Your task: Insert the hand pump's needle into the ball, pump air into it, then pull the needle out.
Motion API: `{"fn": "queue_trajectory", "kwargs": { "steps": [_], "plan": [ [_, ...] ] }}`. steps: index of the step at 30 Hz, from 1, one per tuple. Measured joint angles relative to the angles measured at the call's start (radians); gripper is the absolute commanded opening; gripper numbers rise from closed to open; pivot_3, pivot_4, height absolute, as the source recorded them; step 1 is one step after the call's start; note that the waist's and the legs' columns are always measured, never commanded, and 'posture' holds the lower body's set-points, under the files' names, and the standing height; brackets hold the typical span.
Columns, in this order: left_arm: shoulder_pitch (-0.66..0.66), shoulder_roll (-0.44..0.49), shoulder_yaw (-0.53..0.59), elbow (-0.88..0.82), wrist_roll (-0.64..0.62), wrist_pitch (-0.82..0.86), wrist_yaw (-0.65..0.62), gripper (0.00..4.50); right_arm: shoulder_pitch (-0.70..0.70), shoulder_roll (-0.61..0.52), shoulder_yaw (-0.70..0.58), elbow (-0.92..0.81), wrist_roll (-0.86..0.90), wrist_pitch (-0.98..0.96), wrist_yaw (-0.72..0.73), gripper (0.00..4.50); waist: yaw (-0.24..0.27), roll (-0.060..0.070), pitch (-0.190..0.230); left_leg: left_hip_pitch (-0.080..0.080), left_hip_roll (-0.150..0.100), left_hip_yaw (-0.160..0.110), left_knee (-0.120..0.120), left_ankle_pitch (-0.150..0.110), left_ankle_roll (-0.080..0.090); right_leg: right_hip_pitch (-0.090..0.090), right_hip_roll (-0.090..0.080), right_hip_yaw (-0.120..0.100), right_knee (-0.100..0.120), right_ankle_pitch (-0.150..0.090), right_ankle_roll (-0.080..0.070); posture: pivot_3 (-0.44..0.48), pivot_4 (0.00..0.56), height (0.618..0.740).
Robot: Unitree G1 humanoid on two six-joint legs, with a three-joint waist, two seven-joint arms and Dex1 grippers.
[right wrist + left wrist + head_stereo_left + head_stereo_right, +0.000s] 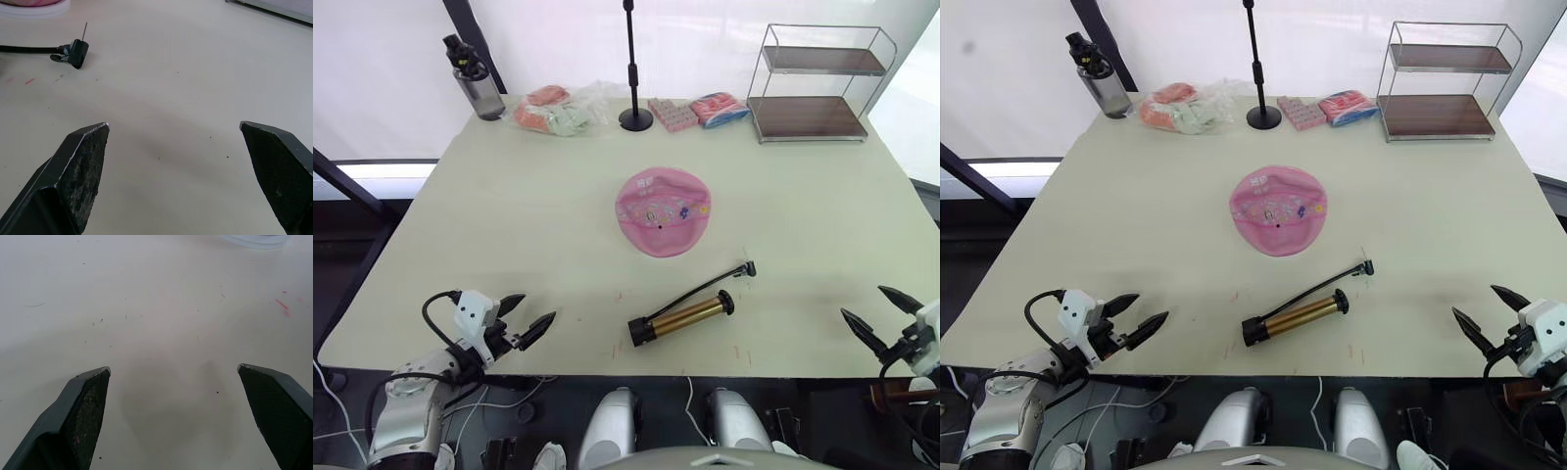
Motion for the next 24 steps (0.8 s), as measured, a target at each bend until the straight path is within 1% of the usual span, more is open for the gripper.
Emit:
{"fn": "queue_trajectory", "kwargs": {
  "steps": [4,8,12,14,15,16,18,22,24],
  "plan": [
    [-0.014,0.001,-0.002,-0.023,-0.001,0.012,-0.004,4.42,0.003,0.0,0.0,-0.004,0.019,0.0,0.029,4.5,0.0,0.0,0.0,0.0,0.0,0.0,0.0,0.0,0.0,0.0,0.0,0.0,0.0,0.0,0.0,0.0,0.15,0.736],
    [-0.041,0.028,-0.056,-0.077,-0.003,0.059,-0.047,4.42,0.044,-0.047,0.003,-0.055,0.073,0.012,0.143,4.5,0.002,0.001,0.0,0.0,-0.001,0.0,0.0,0.0,0.0,0.0,0.001,0.0,0.0,0.0,0.0,0.0,0.15,0.736],
    [-0.064,0.03,-0.094,-0.099,-0.003,0.082,-0.068,4.42,0.059,-0.07,0.001,-0.093,0.121,0.037,0.2,4.5,0.001,0.001,0.0,0.0,-0.001,0.0,0.0,0.0,0.0,0.0,0.002,0.0,0.0,0.0,0.0,0.0,0.15,0.736],
    [-0.095,0.027,-0.163,-0.135,-0.001,0.12,-0.085,4.42,0.087,-0.094,-0.003,-0.131,0.189,0.087,0.277,4.5,0.002,0.001,0.0,0.0,0.0,0.0,0.0,0.0,0.0,0.0,0.002,-0.001,0.0,0.0,0.0,0.0,0.15,0.736],
    [-0.1,0.025,-0.175,-0.14,0.001,0.124,-0.086,4.42,0.09,-0.1,-0.004,-0.138,0.199,0.094,0.291,4.5,0.002,0.002,0.001,-0.001,0.0,0.0,0.0,0.0,0.0,0.0,0.002,-0.001,0.0,0.0,0.0,0.0,0.15,0.736],
    [-0.128,0.013,-0.22,-0.148,0.015,0.137,-0.087,4.42,0.1,-0.112,-0.007,-0.151,0.227,0.114,0.326,4.5,0.004,0.002,0.0,-0.001,-0.001,0.0,0.0,0.0,0.0,0.0,0.003,-0.001,0.0,0.001,0.001,0.0,0.15,0.736],
    [-0.156,-0.002,-0.273,-0.153,0.027,0.152,-0.087,4.42,0.101,-0.117,-0.008,-0.163,0.25,0.13,0.351,4.5,0.006,0.001,0.0,-0.001,-0.001,0.0,0.0,0.0,0.0,0.0,0.003,-0.001,0.0,0.001,0.001,0.0,0.15,0.736],
    [-0.316,-0.106,-0.408,-0.127,0.061,0.215,-0.074,4.42,0.105,-0.117,-0.006,-0.177,0.258,0.144,0.386,4.5,0.017,0.002,0.0,-0.001,-0.003,-0.001,0.003,0.0,0.0,0.001,0.006,-0.001,0.0,0.002,0.004,0.0,0.15,0.736],
    [-0.362,-0.129,-0.458,-0.114,0.082,0.224,-0.07,4.42,0.101,-0.117,-0.007,-0.177,0.259,0.145,0.391,4.5,0.013,0.002,0.0,-0.001,-0.004,-0.001,0.003,0.0,0.0,0.001,0.008,0.0,0.0,0.002,0.004,0.0,0.15,0.736]
  ]
}}
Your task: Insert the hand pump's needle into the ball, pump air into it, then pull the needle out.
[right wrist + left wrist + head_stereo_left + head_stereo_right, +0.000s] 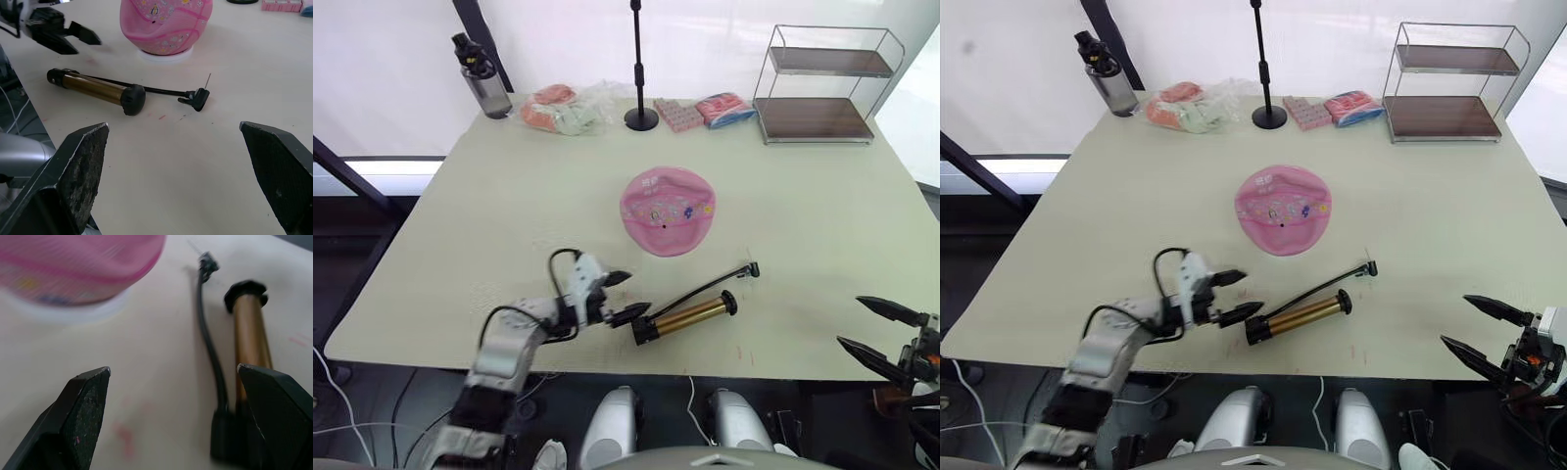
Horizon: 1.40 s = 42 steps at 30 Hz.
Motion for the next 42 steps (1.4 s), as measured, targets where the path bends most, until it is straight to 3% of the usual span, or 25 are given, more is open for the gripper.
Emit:
{"fn": "queue_trajectory", "kwargs": {
  "steps": [10,18,27,34,38,41,42],
  "plan": [
    [-0.215,-0.165,-0.141,0.045,0.101,0.2,0.134,4.42,0.011,0.015,-0.003,-0.011,-0.002,0.001,-0.006,4.5,0.0,0.0,0.0,-0.002,0.0,-0.003,0.001,0.0,0.0,0.0,0.003,0.0,0.0,0.0,0.001,0.0,0.15,0.736],
    [-0.242,-0.229,-0.207,0.059,0.165,0.283,0.241,4.42,0.027,0.037,-0.01,-0.054,0.0,0.001,-0.035,4.5,-0.003,0.0,0.0,-0.002,0.0,-0.004,0.001,0.0,0.0,0.0,0.003,0.0,0.0,0.0,0.001,0.0,0.15,0.736],
    [-0.264,-0.24,-0.288,0.087,0.26,0.288,0.294,4.42,0.025,0.041,-0.028,-0.061,0.0,-0.002,-0.04,4.5,-0.001,0.0,0.0,-0.003,0.0,-0.005,0.003,0.0,0.0,0.0,0.003,0.0,0.0,0.0,0.001,0.0,0.15,0.736],
    [-0.284,-0.299,-0.301,0.126,0.295,0.293,0.327,4.42,0.021,0.042,-0.029,-0.056,0.0,-0.005,-0.026,4.5,0.009,0.001,0.0,-0.005,0.0,-0.006,0.007,0.0,0.0,0.0,0.003,-0.001,0.0,0.0,0.001,0.0,0.15,0.736],
    [-0.286,-0.308,-0.307,0.136,0.299,0.292,0.326,3.25,0.014,0.042,-0.029,-0.044,0.0,-0.006,-0.019,4.5,0.013,0.001,-0.001,-0.006,0.0,-0.007,0.01,0.0,0.0,0.0,0.004,-0.002,0.0,0.0,0.001,0.0,0.15,0.736],
    [-0.286,-0.311,-0.309,0.142,0.301,0.291,0.32,1.59,0.013,0.042,-0.029,-0.039,-0.001,-0.009,-0.017,4.5,0.013,0.002,-0.001,-0.009,0.0,-0.009,0.012,0.0,0.0,0.0,0.003,-0.004,0.0,0.0,0.001,0.0,0.15,0.736],
    [-0.287,-0.314,-0.309,0.143,0.302,0.291,0.32,1.59,0.013,0.042,-0.029,-0.038,-0.001,-0.011,-0.017,4.5,0.013,0.002,-0.001,-0.009,0.0,-0.01,0.012,0.0,0.0,0.0,0.003,-0.005,0.0,0.0,0.001,0.0,0.15,0.736]
  ]
}}
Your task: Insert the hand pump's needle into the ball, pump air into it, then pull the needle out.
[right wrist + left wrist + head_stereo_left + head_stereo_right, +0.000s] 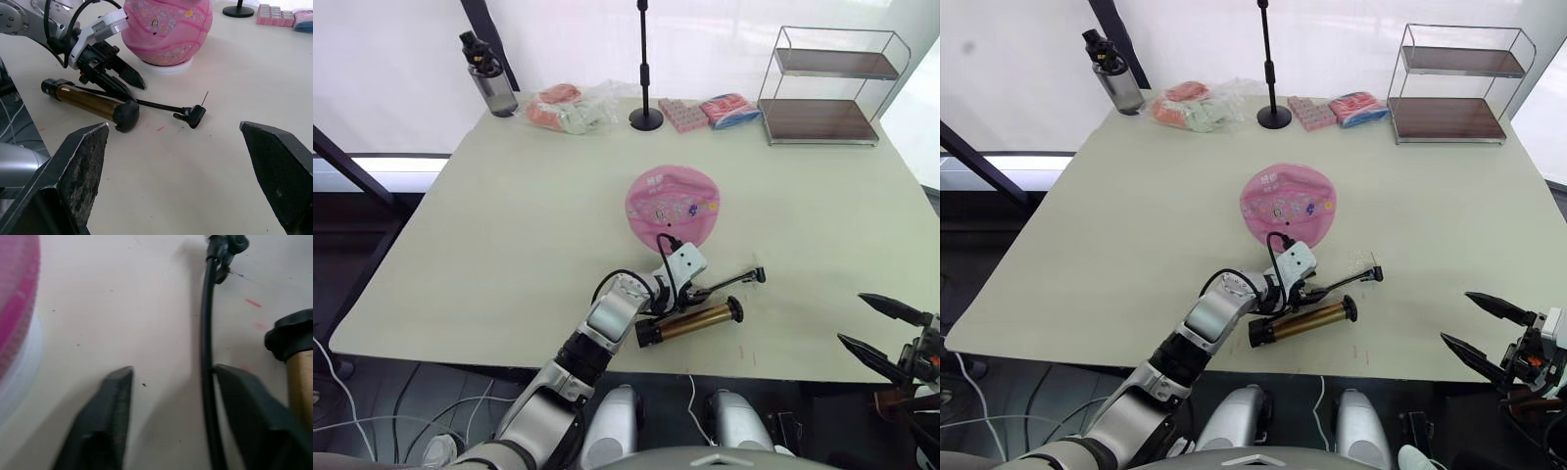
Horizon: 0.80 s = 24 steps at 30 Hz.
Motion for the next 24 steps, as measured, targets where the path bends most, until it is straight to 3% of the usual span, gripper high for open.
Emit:
{"fn": "queue_trajectory", "kwargs": {
  "steps": [14,19,24],
  "plan": [
    [-0.002,-0.014,-0.01,0.017,0.011,-0.005,-0.014,1.59,-0.006,0.009,0.0,0.019,-0.001,-0.015,0.008,4.5,0.001,0.006,-0.004,-0.003,-0.002,-0.007,0.001,0.0,0.0,0.001,-0.001,-0.007,0.0,0.0,0.0,0.0,0.15,0.736],
    [-0.001,-0.023,0.002,0.025,0.004,-0.009,-0.027,0.02,-0.007,0.008,0.0,0.019,-0.001,-0.015,0.018,4.5,0.001,0.006,-0.004,-0.003,-0.002,-0.008,0.001,0.0,0.0,0.001,-0.001,-0.007,0.0,0.0,0.0,0.0,0.15,0.736],
    [0.002,-0.023,0.003,0.032,0.002,-0.027,-0.038,0.02,-0.008,0.009,0.0,0.019,-0.001,-0.017,0.02,4.5,0.001,0.006,-0.004,-0.004,-0.002,-0.009,0.001,0.0,0.0,0.001,-0.001,-0.008,0.0,0.0,0.0,0.0,0.15,0.736]
  ]
}}
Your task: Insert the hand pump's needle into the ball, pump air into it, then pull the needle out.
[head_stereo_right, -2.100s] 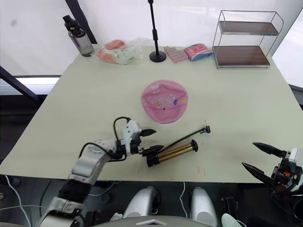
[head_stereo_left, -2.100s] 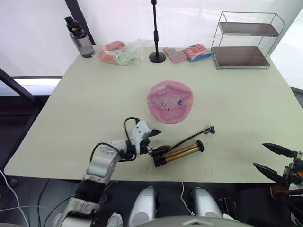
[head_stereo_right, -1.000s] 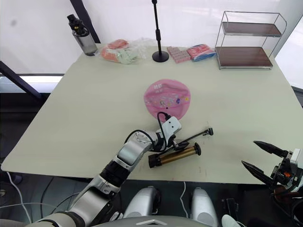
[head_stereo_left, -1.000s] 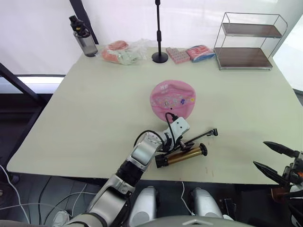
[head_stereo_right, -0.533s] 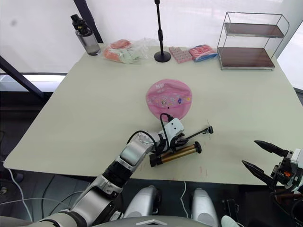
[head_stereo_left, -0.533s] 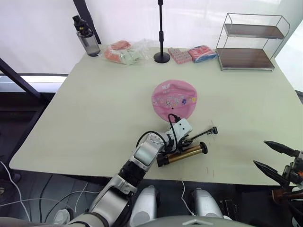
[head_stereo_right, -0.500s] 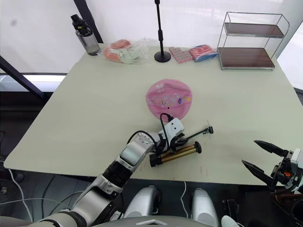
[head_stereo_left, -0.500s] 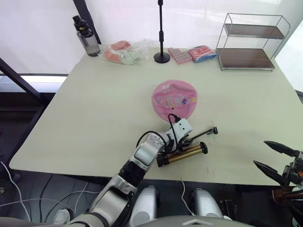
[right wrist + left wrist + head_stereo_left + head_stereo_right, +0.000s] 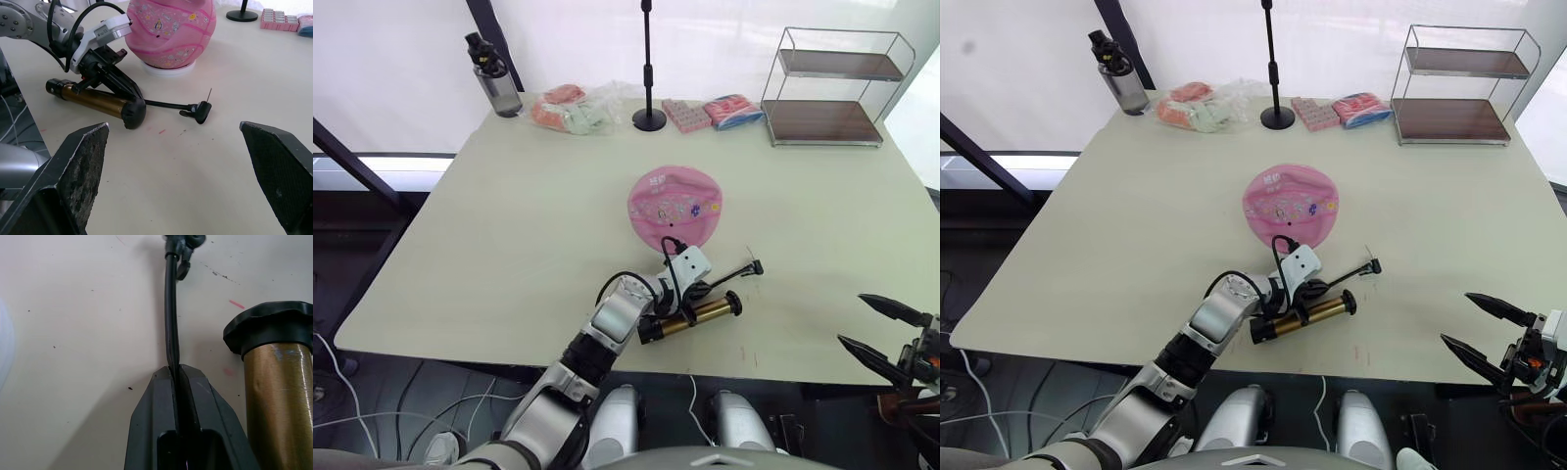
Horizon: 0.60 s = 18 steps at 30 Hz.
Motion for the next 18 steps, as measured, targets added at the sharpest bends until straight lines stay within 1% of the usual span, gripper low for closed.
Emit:
{"fn": "queue_trajectory", "kwargs": {
  "steps": [9,14,18],
  "plan": [
    [0.008,0.003,-0.013,0.009,0.004,-0.09,-0.046,0.02,-0.007,0.012,0.001,-0.003,-0.004,0.001,-0.01,4.5,0.0,0.001,0.001,-0.001,0.0,0.0,0.0,0.0,0.0,0.0,0.0,0.0,0.0,0.0,0.0,0.0,0.15,0.736],
    [0.038,0.005,-0.01,-0.022,-0.029,-0.164,-0.086,0.02,0.002,0.044,0.015,-0.057,-0.011,0.039,-0.075,4.5,0.0,0.001,0.001,-0.001,0.0,0.0,0.0,0.0,0.0,-0.001,0.0,0.0,0.0,0.0,0.0,0.0,0.15,0.736],
    [0.059,0.018,0.016,-0.046,-0.064,-0.215,-0.123,0.02,0.004,0.073,0.032,-0.155,0.024,0.156,-0.194,4.5,-0.001,0.002,0.001,-0.001,0.0,-0.001,0.0,0.0,0.0,-0.001,-0.001,0.0,0.0,0.0,0.0,0.0,0.15,0.736]
  ]
}}
